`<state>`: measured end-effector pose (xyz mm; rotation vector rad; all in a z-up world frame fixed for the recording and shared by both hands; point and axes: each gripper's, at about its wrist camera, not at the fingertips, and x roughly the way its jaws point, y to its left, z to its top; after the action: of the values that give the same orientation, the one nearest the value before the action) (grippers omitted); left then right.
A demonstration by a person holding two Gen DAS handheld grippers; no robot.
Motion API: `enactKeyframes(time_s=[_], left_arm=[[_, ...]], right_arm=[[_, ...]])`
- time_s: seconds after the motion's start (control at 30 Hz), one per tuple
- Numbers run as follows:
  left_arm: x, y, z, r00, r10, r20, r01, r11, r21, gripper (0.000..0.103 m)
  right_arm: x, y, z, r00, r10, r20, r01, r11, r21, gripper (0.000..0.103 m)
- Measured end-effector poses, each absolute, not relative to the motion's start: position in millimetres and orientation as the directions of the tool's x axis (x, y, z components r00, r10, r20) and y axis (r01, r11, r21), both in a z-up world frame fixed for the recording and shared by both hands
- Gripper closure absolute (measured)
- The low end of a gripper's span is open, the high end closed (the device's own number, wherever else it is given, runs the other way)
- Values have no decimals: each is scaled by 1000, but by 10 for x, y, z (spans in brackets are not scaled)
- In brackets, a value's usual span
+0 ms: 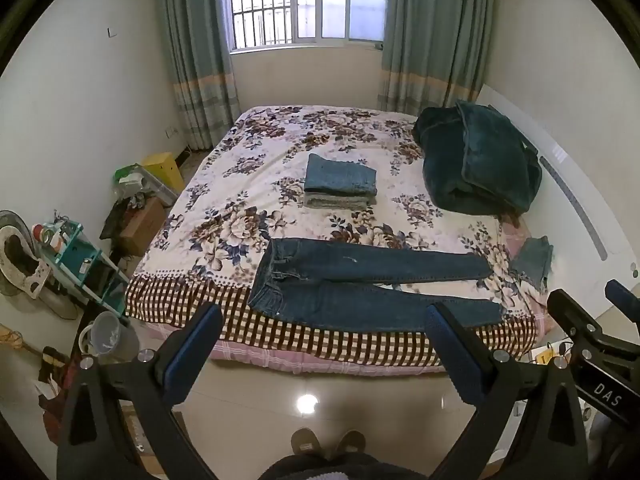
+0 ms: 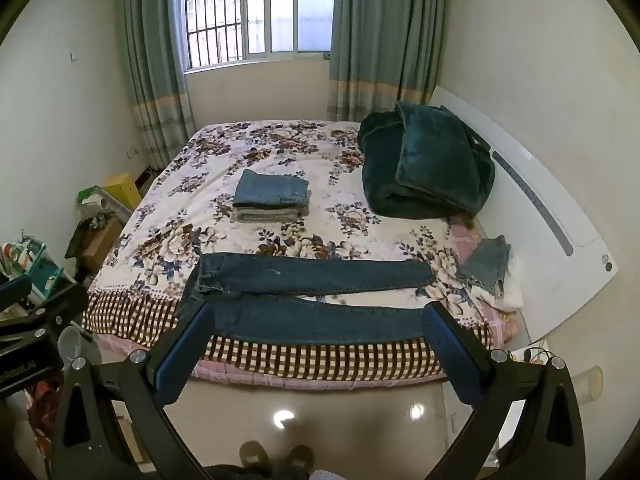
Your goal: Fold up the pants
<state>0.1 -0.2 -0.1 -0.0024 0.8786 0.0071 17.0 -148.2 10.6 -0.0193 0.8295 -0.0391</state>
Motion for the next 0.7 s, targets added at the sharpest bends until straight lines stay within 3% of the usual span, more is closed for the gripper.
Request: enactKeyframes(time_s=[0.7], left_arm=[[-28,-18,59,644,-7,-765,-3,1000,-12,0]], right_arm=[[103,-1373,216,684,-35,-729,15,999,-34,0]])
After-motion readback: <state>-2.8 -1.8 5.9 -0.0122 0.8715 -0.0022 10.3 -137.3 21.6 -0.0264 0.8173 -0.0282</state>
